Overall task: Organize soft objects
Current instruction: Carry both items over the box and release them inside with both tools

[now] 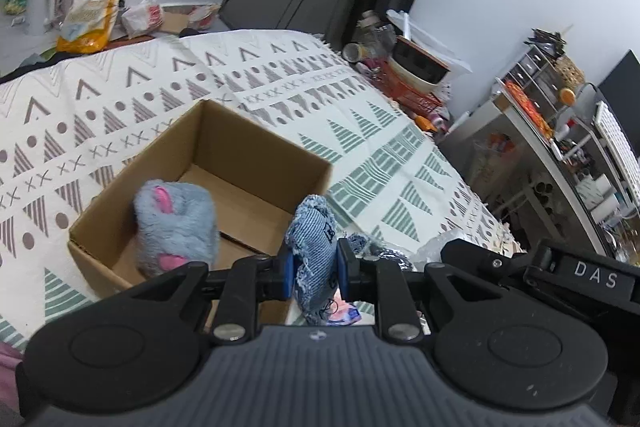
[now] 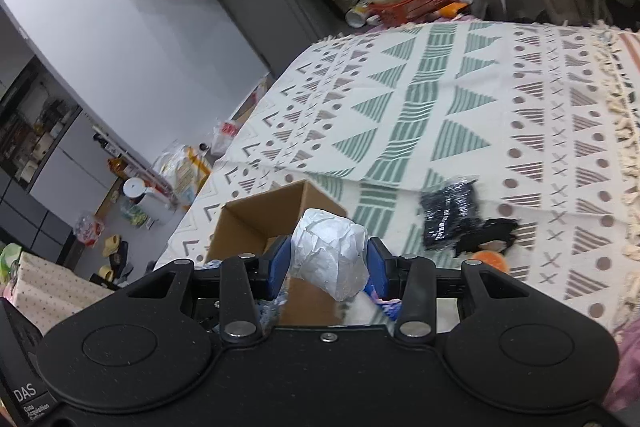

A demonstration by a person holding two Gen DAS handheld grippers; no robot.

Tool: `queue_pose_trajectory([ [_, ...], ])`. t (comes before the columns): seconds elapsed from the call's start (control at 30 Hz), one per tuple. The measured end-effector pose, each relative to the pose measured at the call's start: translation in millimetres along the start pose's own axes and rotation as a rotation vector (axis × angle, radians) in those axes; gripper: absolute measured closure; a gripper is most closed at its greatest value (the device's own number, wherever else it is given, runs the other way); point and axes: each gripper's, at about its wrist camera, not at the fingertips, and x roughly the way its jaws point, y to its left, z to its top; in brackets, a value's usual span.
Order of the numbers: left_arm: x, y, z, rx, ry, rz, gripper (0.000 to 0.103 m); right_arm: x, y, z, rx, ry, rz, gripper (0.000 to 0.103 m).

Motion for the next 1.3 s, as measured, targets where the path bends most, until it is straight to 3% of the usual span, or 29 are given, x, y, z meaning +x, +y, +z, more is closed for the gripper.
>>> queue_pose_trajectory([
  [0.47, 22, 33, 5, -0.099, 0.064, 0.114, 0.083, 45, 23, -4, -0.008, 0.072, 0.043, 0.061],
  [0.57, 26, 36, 6, -0.11, 0.072, 0.15, 0.073, 52, 30, -4, -0.01, 0.085, 0.056, 0.061],
  [0.63, 27, 38, 8, -0.126, 0.08, 0.189, 0.058, 58, 33, -4, -0.01, 0.096, 0.064, 0.061],
  [0.73, 22, 44, 10, -0.161, 0.042, 0.211, 0.048, 65, 38, -4, -0.009, 0.11, 0.07, 0.061],
  [1.0, 19, 53, 15, -0.211, 0.023, 0.231, 0.038, 80, 44, -7, 0.012, 0.143, 0.075, 0.059],
  [1.07, 19, 54, 16, -0.223, 0.022, 0.228, 0.037, 79, 42, -7, 0.023, 0.141, 0.081, 0.05],
  [1.3, 19, 45, 13, -0.195, 0.018, 0.21, 0.026, 60, 23, -3, 0.022, 0.111, 0.022, 0.035],
])
